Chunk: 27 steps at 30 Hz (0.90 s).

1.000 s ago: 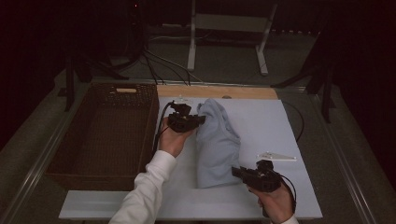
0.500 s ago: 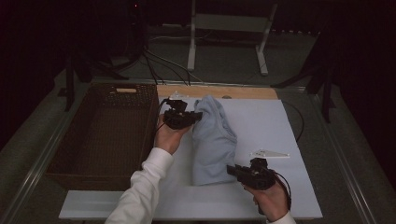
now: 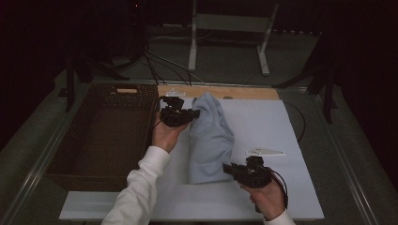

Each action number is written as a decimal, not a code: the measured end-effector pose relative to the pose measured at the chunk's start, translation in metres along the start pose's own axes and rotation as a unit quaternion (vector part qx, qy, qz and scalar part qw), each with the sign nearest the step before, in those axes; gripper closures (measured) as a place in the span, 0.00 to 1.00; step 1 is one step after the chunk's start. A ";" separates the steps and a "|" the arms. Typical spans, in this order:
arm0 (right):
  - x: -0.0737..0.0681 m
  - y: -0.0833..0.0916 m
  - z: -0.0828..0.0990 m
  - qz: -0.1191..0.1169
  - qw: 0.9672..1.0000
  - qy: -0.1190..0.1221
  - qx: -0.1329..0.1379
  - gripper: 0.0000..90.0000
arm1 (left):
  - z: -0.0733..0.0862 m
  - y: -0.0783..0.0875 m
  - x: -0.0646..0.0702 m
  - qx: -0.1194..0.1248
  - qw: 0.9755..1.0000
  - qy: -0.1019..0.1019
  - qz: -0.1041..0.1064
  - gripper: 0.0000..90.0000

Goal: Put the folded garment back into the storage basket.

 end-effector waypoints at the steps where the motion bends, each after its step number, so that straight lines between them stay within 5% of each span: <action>1: -0.001 0.000 -0.001 -0.002 1.000 0.001 0.000 0.90 | 0.000 0.001 -0.001 0.000 1.000 0.001 0.000 0.91; 27: -0.019 -0.010 -0.012 -0.014 1.000 0.011 -0.002 0.90 | -0.006 0.016 -0.013 0.004 1.000 0.007 -0.010 0.91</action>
Point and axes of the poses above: each handheld gripper's, and its own axes: y roughly backward along the jaws, z roughly out of its underside, x roughly to its right, the point moved 5 cm from there along -y, roughly forward along the jaws, and after that the axes turned 15 degrees about -y, right-handed, at the moved point
